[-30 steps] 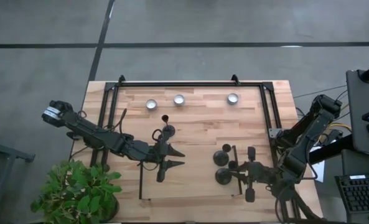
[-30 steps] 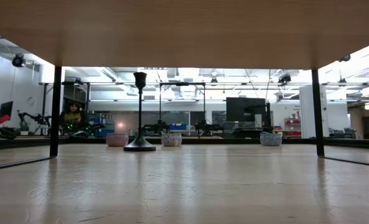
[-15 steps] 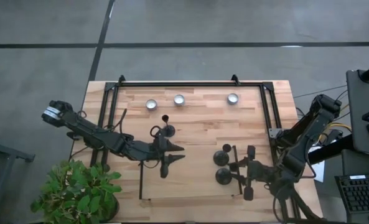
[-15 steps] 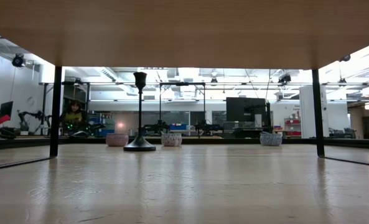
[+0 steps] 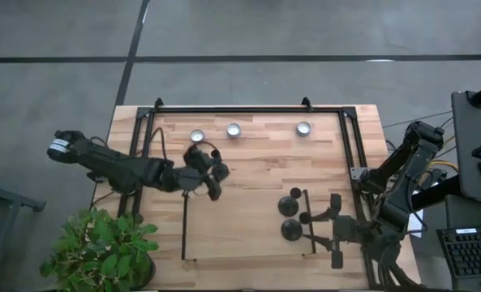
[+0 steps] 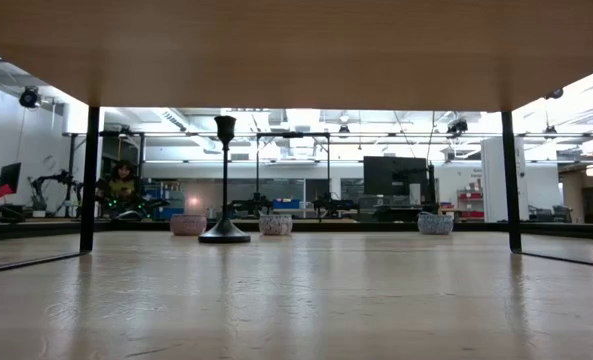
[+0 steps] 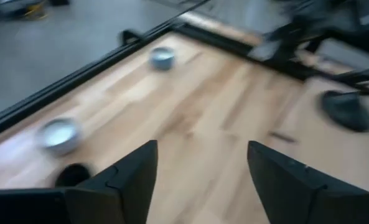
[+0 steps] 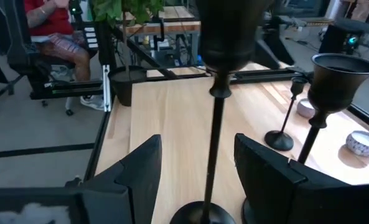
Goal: Pick & Place candle stick holders
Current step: Put the candle holder on the shelf
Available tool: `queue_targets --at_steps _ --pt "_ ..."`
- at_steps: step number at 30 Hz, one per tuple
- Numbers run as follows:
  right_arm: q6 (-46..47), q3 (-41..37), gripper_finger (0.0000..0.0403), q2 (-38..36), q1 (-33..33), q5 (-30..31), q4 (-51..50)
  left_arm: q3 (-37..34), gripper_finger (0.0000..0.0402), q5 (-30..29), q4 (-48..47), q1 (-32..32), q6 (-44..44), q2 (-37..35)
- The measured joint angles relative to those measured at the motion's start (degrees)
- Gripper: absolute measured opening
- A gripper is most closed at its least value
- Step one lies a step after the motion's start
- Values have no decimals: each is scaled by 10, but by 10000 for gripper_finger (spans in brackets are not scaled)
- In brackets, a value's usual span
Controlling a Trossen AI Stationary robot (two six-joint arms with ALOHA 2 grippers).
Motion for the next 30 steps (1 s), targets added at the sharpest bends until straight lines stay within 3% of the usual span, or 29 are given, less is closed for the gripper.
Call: queue_targets --at_steps 6,14,19,30 --pt "0 -1 196 3 1 1 0 15 276 35 -70 74 -18 4" --pt "0 -1 196 3 3 1 0 15 278 71 -98 140 -21 3" --pt "0 -1 196 3 3 1 0 15 277 116 -113 157 -22 21" --pt "5 -3 196 4 3 0 0 15 270 109 -144 157 -36 34"
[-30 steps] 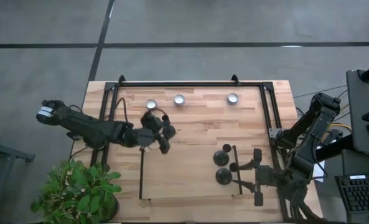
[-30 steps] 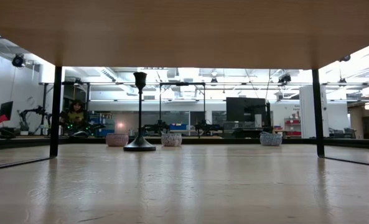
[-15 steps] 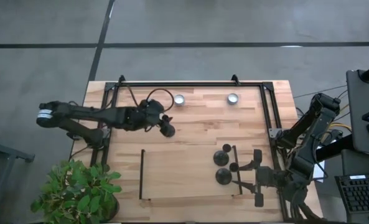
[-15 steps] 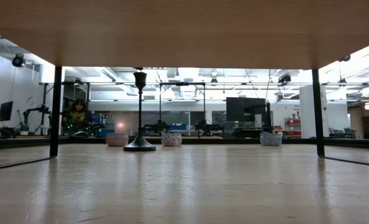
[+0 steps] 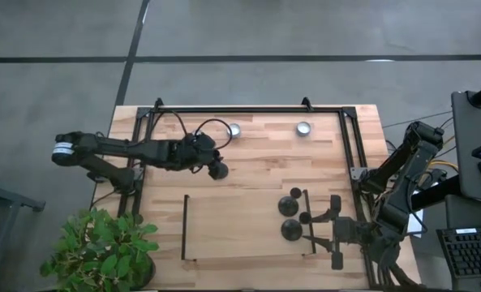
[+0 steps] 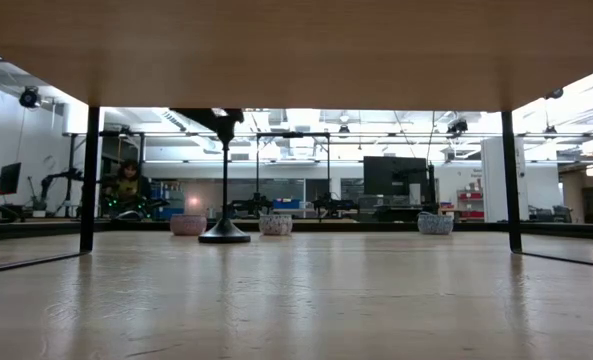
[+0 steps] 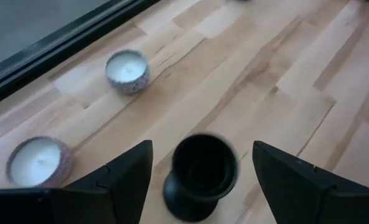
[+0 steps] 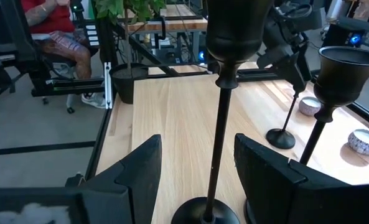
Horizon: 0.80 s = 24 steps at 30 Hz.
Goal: Pick & Place candle stick holders
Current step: Put the candle holder on the shelf
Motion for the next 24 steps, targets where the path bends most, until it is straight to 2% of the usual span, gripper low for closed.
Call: queue_targets --at_steps 5,19,24 --pt "0 0 196 0 0 0 0 -1 245 -21 -20 3 -7 5" --pt "0 -4 195 0 0 0 0 -1 149 -22 -10 2 -5 7" --pt "0 -4 194 0 0 0 0 3 130 -21 0 2 1 7"
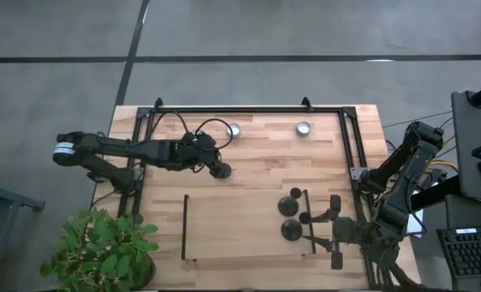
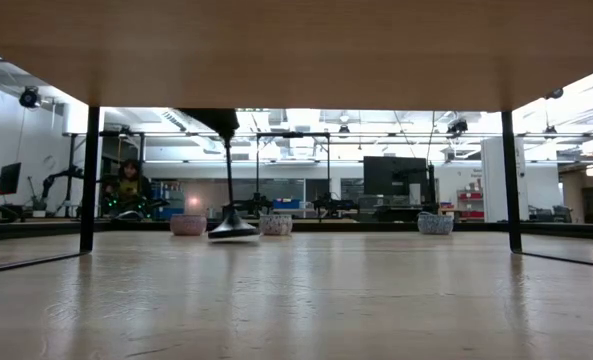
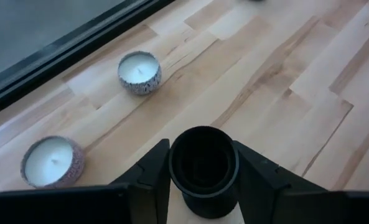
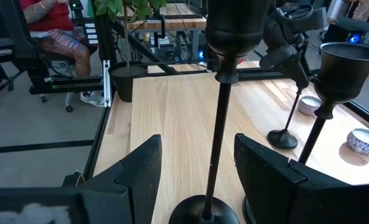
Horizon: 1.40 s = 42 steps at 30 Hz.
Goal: Pick & Place candle stick holders
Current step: Put the candle holder on the shelf
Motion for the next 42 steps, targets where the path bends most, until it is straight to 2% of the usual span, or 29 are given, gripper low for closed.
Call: queue_targets --at_steps 6,12,21,27,42 --pt "0 -1 187 0 0 0 0 24 130 3 1 -3 21 -1" --pt "0 -2 179 0 0 -2 0 79 130 52 2 -7 43 -2" --pt "0 -2 171 0 1 -3 -4 173 130 79 -13 -24 106 -2" --pt "-1 -2 170 0 1 -5 -4 225 129 121 -18 -42 150 -2" --pt "-7 -8 173 0 1 -5 -5 240 129 167 -5 -137 309 20"
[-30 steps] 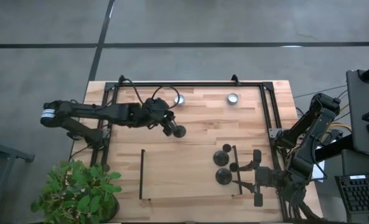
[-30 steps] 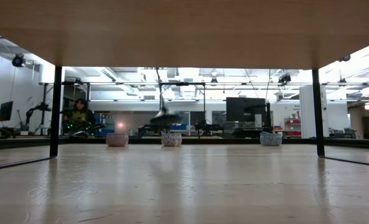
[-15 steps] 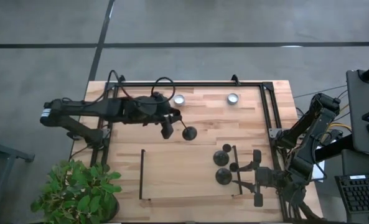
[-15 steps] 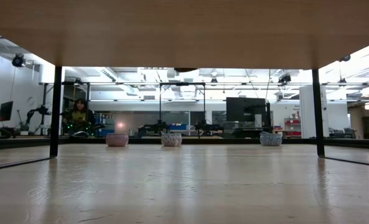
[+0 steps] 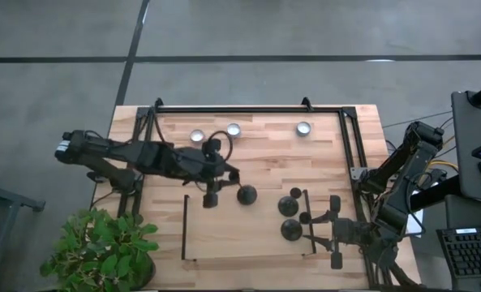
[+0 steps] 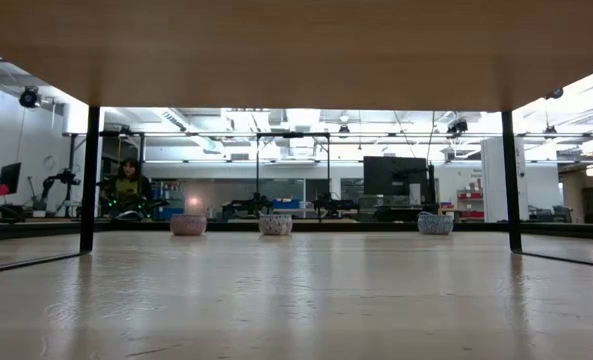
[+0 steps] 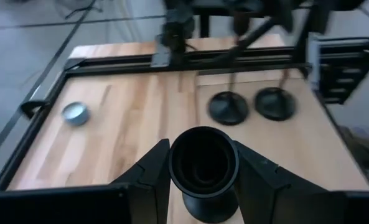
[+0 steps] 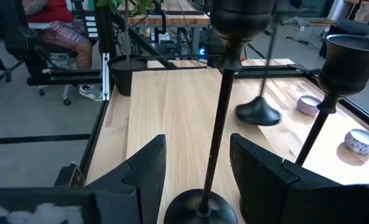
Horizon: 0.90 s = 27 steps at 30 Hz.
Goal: Pick & Place candle stick holders
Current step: Put the candle holder on the shelf
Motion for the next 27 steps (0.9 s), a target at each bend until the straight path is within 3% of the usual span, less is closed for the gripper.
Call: queue_targets --at_steps 27 --pt "0 -8 166 0 1 -2 0 155 137 33 -42 -59 40 150"
